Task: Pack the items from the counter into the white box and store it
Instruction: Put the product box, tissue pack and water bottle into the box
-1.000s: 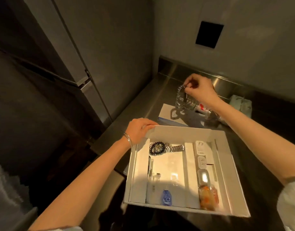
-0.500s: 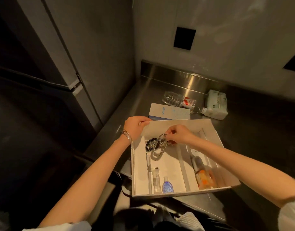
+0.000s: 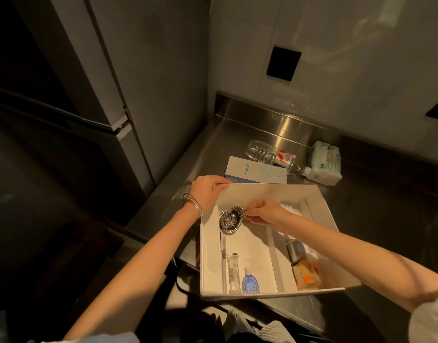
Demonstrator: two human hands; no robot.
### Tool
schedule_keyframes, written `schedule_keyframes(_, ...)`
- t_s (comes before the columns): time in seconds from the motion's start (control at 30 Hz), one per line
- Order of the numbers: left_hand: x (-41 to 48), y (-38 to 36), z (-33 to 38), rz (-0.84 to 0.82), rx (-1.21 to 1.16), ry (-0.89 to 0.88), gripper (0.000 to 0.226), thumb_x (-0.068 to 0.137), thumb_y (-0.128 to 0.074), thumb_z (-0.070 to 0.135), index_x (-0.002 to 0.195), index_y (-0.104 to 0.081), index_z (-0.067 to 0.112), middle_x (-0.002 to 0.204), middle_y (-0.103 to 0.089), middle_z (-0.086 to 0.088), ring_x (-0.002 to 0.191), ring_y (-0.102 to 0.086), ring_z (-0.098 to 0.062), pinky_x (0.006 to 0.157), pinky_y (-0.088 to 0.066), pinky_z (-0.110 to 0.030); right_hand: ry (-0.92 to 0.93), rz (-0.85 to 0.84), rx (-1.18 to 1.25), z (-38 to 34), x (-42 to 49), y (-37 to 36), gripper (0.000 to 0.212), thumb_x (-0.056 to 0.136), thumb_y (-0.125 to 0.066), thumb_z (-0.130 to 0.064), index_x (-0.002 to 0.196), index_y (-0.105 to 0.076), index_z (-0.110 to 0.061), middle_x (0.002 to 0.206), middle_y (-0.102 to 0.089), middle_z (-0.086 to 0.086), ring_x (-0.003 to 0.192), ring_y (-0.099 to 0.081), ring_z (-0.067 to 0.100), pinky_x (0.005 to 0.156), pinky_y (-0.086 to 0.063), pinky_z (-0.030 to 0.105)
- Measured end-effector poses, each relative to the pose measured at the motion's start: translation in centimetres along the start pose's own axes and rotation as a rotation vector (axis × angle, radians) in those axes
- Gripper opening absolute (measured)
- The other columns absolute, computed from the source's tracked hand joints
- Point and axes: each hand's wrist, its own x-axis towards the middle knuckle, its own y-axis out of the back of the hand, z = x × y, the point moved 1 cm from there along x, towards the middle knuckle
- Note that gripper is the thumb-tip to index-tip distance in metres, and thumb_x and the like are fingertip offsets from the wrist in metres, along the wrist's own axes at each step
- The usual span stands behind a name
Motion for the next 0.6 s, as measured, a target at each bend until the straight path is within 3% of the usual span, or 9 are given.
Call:
schedule_keyframes(0.1, 0.0, -0.2, -0.3, 0.001, 0.021, -0.016, 0.024, 0.093, -0.048, 0.020, 0.106, -0.068, 0.017, 0.108, -0.070, -0.004, 0.098, -0.058, -0.015, 0.081, -0.041, -0.023, 0.133, -0.021, -0.209, -1.9, -1.8, 1.2, 0.025, 0.085, -0.060, 0.000, 0.110, -0.062, 0.002, 0.104, -0.064, 0.016, 0.086, -0.062, 0.020, 0.076, -0.054, 0.021)
schedule_keyframes(0.23, 0.1, -0.2, -0.5, 0.016, 0.030, -0.010, 0.024, 0.093, -0.048, 0.021, 0.104, -0.069, 0.019, 0.106, -0.070, -0.004, 0.096, -0.058, -0.015, 0.082, -0.045, -0.029, 0.309, -0.008, -0.385, -5.0, -4.3, 3.6, 0.021, 0.085, -0.061, -0.005, 0.105, -0.067, -0.008, 0.103, -0.064, 0.006, 0.092, -0.060, 0.016, 0.076, -0.053, 0.018)
schedule_keyframes(0.4, 0.2, -0.4, -0.2, 0.017, 0.046, -0.008, 0.023, 0.093, -0.049, 0.021, 0.106, -0.067, 0.017, 0.107, -0.069, -0.005, 0.090, -0.053, -0.009, 0.078, -0.044, -0.022, 0.386, 0.021, -0.361, -8.2, -5.1, 6.9, 0.014, 0.085, -0.061, -0.005, 0.094, -0.066, -0.014, 0.097, -0.064, 0.002, 0.090, -0.062, 0.012, 0.074, -0.055, 0.018)
schedule_keyframes(0.53, 0.3, -0.5, -0.3, 0.021, 0.076, -0.024, 0.023, 0.092, -0.049, 0.019, 0.105, -0.068, 0.018, 0.105, -0.070, -0.005, 0.092, -0.056, -0.014, 0.079, -0.047, -0.028, 0.339, 0.119, -0.284, -9.2, -1.8, 9.2, 0.015, 0.085, -0.060, -0.002, 0.086, -0.064, -0.016, 0.096, -0.064, 0.004, 0.090, -0.061, 0.017, 0.080, -0.052, 0.021)
schedule_keyframes(0.6, 0.3, -0.5, -0.4, 0.018, 0.065, -0.024, 0.023, 0.092, -0.050, 0.020, 0.106, -0.068, 0.018, 0.104, -0.070, -0.005, 0.089, -0.053, -0.009, 0.072, -0.043, -0.017, 0.299, 0.154, -0.278, -9.2, 0.4, 10.0, 0.014, 0.084, -0.060, -0.001, 0.091, -0.065, -0.013, 0.099, -0.063, 0.007, 0.093, -0.059, 0.018, 0.084, -0.049, 0.024)
